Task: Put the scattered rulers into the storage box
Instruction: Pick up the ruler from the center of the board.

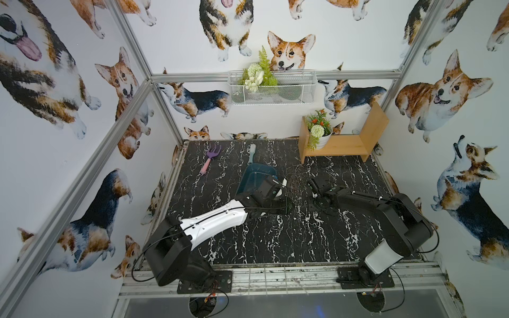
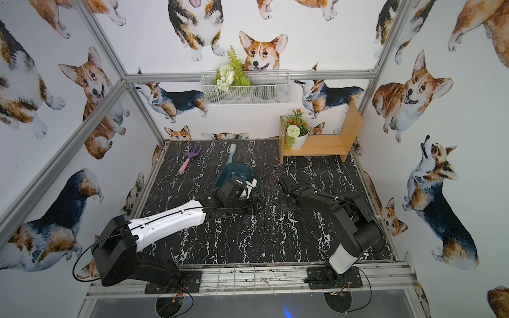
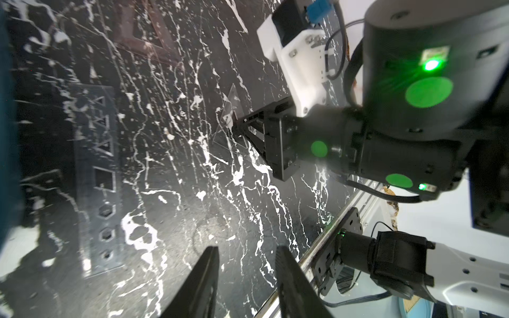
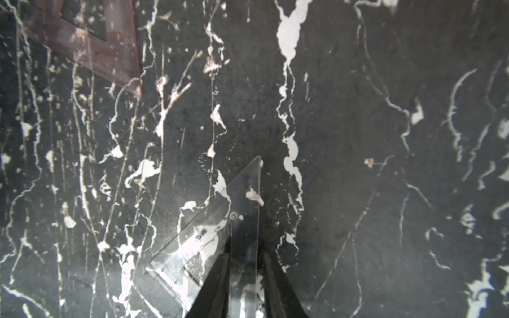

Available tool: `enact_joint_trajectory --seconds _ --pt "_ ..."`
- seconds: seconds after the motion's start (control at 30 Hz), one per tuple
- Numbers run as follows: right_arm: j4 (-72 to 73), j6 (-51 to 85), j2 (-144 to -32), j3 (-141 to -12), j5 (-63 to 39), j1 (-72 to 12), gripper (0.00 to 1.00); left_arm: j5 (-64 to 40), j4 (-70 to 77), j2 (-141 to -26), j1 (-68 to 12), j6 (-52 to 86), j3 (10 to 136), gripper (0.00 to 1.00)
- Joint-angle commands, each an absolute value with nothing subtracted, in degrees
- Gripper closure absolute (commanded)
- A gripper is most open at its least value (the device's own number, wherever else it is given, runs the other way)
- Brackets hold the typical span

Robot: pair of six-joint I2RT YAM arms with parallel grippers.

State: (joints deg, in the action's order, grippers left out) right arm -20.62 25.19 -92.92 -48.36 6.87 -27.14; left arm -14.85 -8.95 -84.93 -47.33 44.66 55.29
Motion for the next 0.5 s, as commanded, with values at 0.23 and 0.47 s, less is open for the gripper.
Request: enact_joint_trajectory --seconds 0.23,0.47 --pt "-25.1 24.2 -94.7 -47.2 4.3 -26.9 0.80 -15.7 6.0 -92.9 -47.5 53.8 52.1 0.56" --pt "-23.9 24.2 -95.2 -46.0 3.4 -26.8 0.82 -17.7 10.1 -100.0 -47.5 56.3 53.6 0.52"
